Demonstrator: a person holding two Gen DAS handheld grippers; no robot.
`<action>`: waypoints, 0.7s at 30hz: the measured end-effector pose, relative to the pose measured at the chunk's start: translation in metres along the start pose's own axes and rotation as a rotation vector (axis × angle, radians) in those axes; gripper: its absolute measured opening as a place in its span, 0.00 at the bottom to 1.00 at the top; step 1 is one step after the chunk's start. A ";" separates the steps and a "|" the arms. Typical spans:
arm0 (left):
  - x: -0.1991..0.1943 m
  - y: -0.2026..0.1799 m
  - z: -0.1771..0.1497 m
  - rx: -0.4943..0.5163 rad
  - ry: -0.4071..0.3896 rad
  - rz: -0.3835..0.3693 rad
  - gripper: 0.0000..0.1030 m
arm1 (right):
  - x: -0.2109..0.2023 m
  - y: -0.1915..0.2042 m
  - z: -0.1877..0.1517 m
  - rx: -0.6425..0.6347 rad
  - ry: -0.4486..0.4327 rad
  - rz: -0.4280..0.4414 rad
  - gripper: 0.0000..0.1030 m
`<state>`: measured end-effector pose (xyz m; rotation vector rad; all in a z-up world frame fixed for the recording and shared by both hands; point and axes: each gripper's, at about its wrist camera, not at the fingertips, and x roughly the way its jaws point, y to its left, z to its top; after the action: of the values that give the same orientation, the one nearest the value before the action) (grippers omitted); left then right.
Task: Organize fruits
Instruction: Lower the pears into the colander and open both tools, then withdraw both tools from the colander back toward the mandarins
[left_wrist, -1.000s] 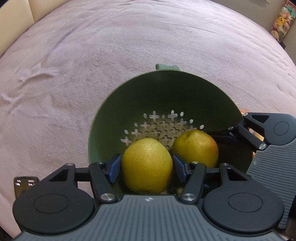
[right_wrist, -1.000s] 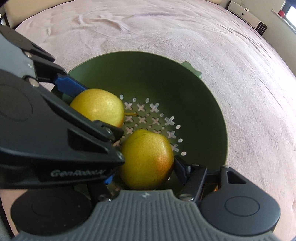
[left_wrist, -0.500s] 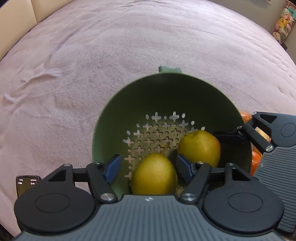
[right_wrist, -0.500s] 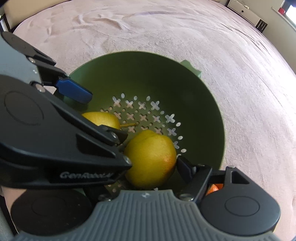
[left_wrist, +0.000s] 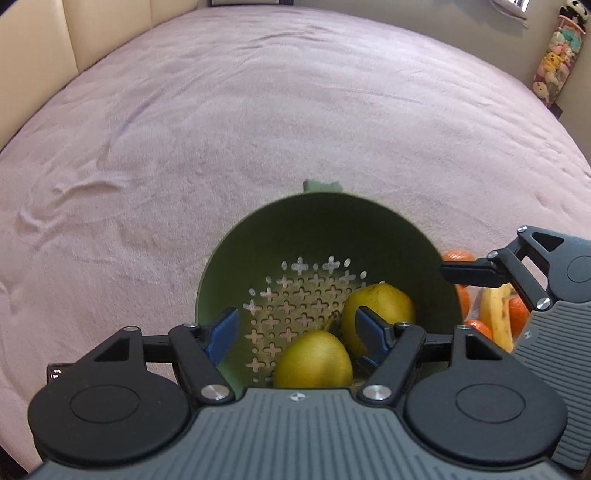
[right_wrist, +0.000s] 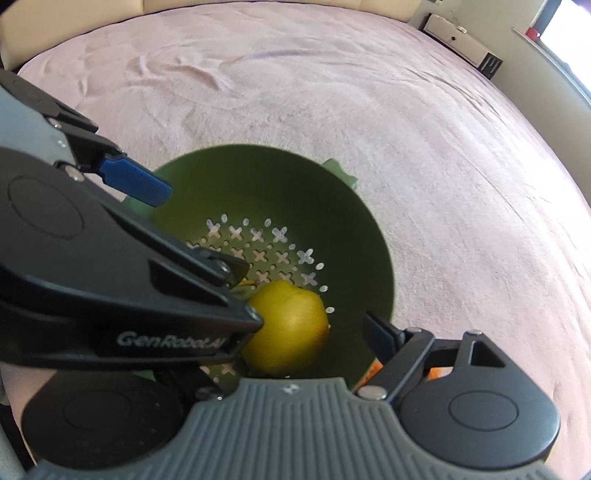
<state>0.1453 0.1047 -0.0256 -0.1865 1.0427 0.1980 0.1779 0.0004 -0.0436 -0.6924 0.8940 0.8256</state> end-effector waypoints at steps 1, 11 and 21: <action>-0.002 -0.001 0.000 0.001 -0.007 -0.001 0.81 | -0.004 -0.001 -0.001 0.007 -0.002 -0.012 0.79; -0.032 -0.015 -0.006 0.020 -0.095 -0.053 0.82 | -0.060 -0.022 -0.036 0.295 -0.101 -0.099 0.79; -0.055 -0.045 -0.028 0.096 -0.218 -0.086 0.82 | -0.102 -0.025 -0.097 0.571 -0.159 -0.255 0.79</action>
<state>0.1058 0.0502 0.0109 -0.1192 0.8237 0.0875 0.1238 -0.1224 0.0052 -0.2270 0.8230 0.3614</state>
